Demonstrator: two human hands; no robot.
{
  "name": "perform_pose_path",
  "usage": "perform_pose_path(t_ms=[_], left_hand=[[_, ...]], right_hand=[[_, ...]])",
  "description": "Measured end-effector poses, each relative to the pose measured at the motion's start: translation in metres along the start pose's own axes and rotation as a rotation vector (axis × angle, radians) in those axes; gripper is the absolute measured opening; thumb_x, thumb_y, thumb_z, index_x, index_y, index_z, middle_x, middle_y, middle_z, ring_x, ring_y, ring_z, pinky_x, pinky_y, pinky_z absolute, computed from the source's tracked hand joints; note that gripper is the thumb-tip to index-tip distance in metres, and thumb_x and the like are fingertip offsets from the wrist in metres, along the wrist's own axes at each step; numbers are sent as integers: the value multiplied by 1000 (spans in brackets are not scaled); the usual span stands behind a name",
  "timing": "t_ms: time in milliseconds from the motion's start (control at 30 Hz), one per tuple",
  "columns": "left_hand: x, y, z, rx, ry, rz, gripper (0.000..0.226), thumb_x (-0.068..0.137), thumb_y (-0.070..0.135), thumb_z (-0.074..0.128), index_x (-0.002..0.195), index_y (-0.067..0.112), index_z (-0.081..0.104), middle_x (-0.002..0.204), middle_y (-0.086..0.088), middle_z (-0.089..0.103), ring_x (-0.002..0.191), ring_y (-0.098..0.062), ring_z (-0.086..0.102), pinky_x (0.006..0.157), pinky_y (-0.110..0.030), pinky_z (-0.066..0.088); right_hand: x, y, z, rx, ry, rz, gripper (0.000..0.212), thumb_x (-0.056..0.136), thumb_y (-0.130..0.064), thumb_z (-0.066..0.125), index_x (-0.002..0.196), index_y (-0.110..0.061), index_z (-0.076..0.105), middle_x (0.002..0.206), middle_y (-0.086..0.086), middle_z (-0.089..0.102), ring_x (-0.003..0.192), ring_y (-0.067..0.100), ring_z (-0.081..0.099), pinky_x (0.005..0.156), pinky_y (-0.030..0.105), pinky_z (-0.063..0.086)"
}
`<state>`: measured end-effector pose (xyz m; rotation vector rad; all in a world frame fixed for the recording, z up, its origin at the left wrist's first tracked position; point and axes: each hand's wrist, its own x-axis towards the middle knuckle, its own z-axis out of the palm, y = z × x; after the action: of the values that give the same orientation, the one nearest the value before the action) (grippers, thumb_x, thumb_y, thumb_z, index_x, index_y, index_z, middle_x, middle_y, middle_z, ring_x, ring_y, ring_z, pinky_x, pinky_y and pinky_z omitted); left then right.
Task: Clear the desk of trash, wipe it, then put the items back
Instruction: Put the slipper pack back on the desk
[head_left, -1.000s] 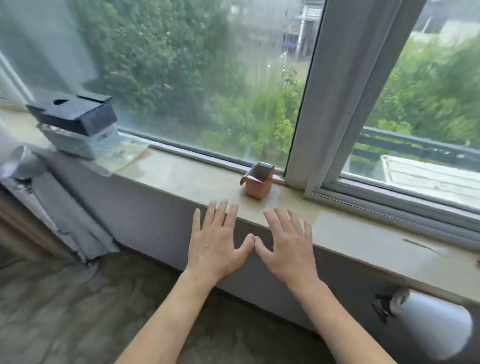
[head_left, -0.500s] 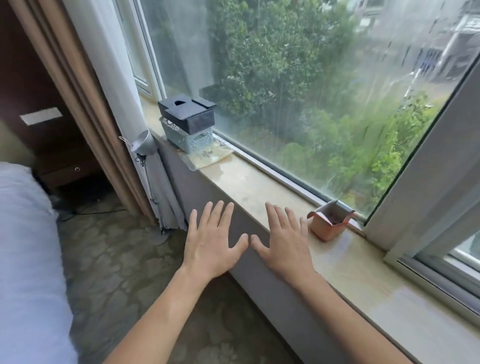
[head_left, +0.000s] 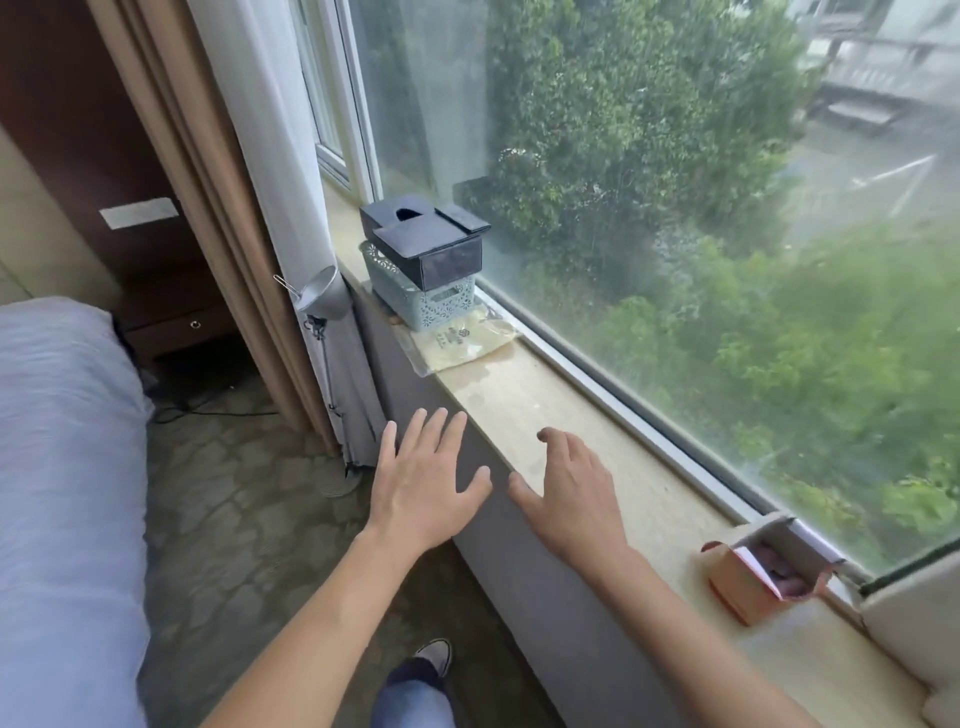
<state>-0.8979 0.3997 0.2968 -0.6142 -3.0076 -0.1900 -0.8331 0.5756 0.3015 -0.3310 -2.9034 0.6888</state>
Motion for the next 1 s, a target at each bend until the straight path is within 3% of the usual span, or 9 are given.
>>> perform_pose_path(t_ms=[133, 233, 333, 467, 633, 733, 833, 1000], left_hand=[[80, -28, 13, 12, -26, 49, 77, 97, 66, 26, 162, 25, 19, 171, 1, 18, 159, -22, 6, 128, -53, 3], [138, -48, 23, -12, -96, 91, 74, 98, 64, 28, 162, 27, 21, 171, 0, 17, 159, -23, 5, 128, -53, 3], [188, -69, 30, -26, -152, 145, 73, 99, 63, 30, 161, 26, 24, 171, -3, 18, 159, -23, 6, 128, -50, 7], [233, -96, 43, -23, -198, 227, 68, 101, 61, 31, 156, 21, 36, 168, -6, 26, 155, -25, 16, 124, -43, 16], [253, -112, 60, -29, -169, 288, 62, 95, 62, 32, 138, 24, 55, 148, -2, 49, 138, -25, 40, 108, -45, 39], [262, -116, 61, -54, -88, 325, 58, 94, 62, 33, 126, 24, 64, 133, -1, 60, 125, -24, 51, 100, -43, 45], [281, -122, 62, -90, -73, 357, 57, 95, 60, 32, 125, 22, 62, 135, -1, 60, 126, -22, 52, 102, -41, 43], [298, -127, 64, -110, -172, 371, 66, 99, 56, 34, 153, 20, 40, 163, -4, 35, 150, -21, 31, 117, -42, 32]], right_hand=[[75, -15, 18, 78, -36, 95, 53, 97, -47, 54, 141, -21, 41, 138, -1, 48, 111, 22, 57, 82, 37, 47], [135, -29, 36, 165, -61, 154, 49, 98, -37, 55, 143, -24, 39, 138, 1, 49, 102, 23, 61, 81, 38, 49], [195, -41, 57, 233, -70, 220, 50, 97, -28, 56, 144, -23, 42, 133, 9, 55, 106, 24, 60, 83, 35, 46], [259, -48, 83, 261, -84, 345, 49, 96, -25, 54, 144, -20, 49, 135, 12, 58, 120, 27, 57, 90, 34, 43], [299, -54, 97, 472, 46, 536, 33, 91, -22, 57, 122, -25, 64, 99, 6, 72, 78, 18, 66, 76, 35, 54], [306, -54, 108, 506, 102, 569, 34, 91, -11, 51, 118, -22, 69, 105, 3, 73, 85, 19, 68, 75, 31, 56], [307, -53, 116, 502, 142, 558, 27, 97, -10, 54, 117, -19, 70, 108, -4, 71, 90, 12, 64, 67, 7, 42], [302, -53, 115, 505, 217, 518, 20, 99, -12, 60, 114, -17, 72, 110, -4, 73, 101, 11, 65, 83, 19, 44]])
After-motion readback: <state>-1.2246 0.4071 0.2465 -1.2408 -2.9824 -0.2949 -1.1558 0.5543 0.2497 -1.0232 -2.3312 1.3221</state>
